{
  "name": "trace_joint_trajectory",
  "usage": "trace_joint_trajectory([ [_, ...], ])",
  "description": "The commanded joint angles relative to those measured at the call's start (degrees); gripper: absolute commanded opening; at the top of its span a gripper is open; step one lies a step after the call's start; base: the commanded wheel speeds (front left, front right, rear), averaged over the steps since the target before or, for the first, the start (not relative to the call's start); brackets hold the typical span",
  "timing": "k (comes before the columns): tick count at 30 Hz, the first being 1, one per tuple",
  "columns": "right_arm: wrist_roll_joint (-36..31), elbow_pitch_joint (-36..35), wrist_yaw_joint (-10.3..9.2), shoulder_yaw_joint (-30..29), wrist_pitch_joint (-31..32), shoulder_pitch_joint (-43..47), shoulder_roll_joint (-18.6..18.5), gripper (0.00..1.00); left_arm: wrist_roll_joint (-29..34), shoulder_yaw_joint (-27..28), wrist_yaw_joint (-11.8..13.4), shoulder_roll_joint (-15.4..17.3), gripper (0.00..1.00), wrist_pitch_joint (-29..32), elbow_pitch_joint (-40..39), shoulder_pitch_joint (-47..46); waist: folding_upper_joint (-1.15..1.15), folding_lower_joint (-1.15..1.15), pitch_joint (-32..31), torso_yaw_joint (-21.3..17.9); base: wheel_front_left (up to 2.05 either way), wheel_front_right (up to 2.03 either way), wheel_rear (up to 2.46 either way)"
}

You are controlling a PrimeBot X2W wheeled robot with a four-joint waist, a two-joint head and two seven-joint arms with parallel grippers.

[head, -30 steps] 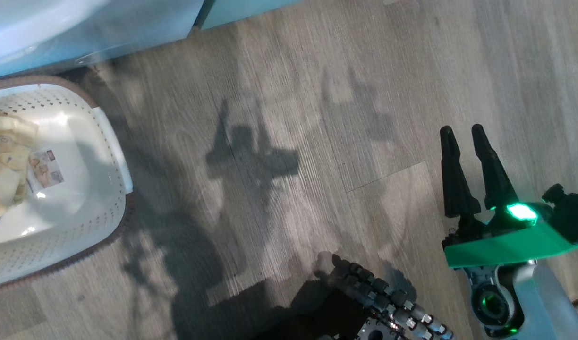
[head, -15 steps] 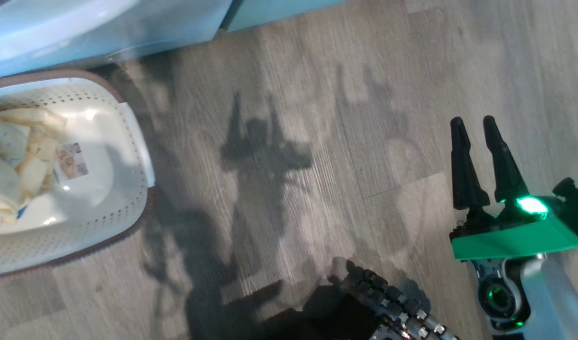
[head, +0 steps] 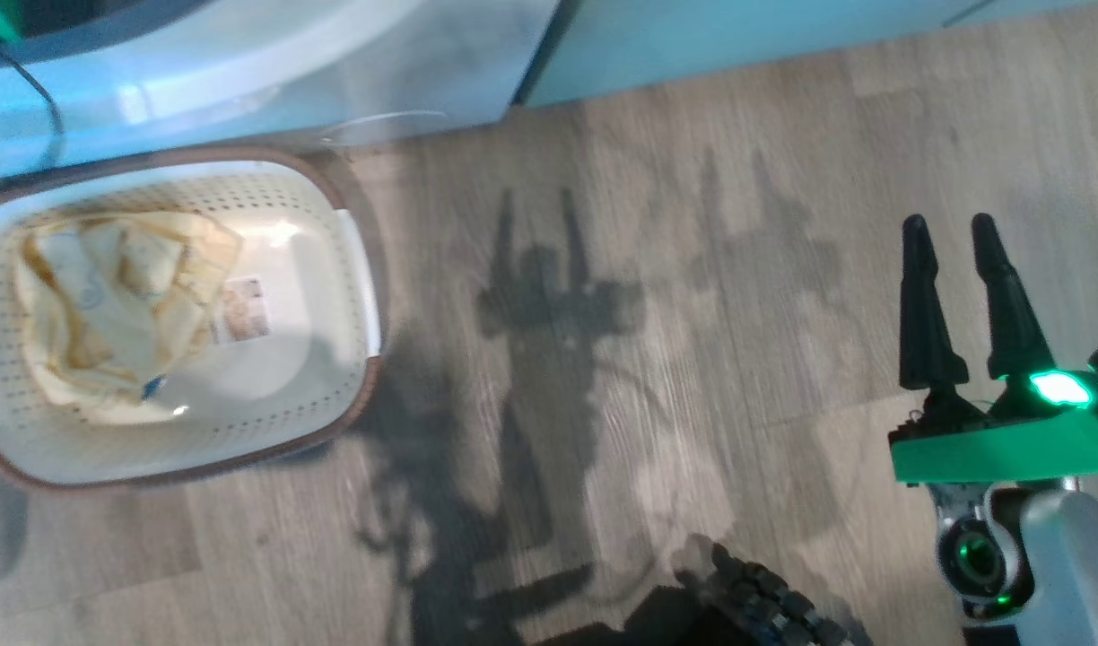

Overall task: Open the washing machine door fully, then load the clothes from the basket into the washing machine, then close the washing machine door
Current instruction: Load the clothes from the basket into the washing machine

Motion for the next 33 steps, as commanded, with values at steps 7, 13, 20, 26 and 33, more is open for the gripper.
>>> trace_joint_trajectory([
  [7,-3.8,-1.5,-0.16,-1.2,-0.4,1.7,-0.7,1.00,-1.3,4.2,7.2,1.4,1.00,-5.2,-17.7,15.1,0.00,0.01,-4.9,5.2,0.00,0.00,0.00],
  [13,-6.8,-1.2,-0.16,-1.7,-0.4,2.6,-0.7,1.00,-1.4,5.3,14.3,0.4,1.00,-7.1,-31.6,29.7,0.00,0.01,-7.9,8.3,0.00,0.00,0.00],
  [20,-10.3,0.0,-0.16,-1.9,-0.4,4.6,-0.7,1.00,-1.3,3.5,19.6,-3.8,1.00,-10.0,-39.9,43.2,0.00,0.01,-11.9,12.4,0.00,0.00,0.00],
  [26,-12.8,0.9,-0.16,-2.0,-0.4,6.4,-0.7,1.00,-1.2,0.8,20.1,-7.8,1.00,-12.3,-39.4,48.9,0.00,0.01,-15.3,15.4,0.00,0.00,0.00],
  [33,-13.2,2.2,-0.16,-1.4,-0.4,8.7,-0.7,1.00,-1.5,0.1,20.4,-11.8,1.00,-13.6,-37.3,54.0,0.00,0.01,-20.2,17.3,0.00,0.00,0.00],
])
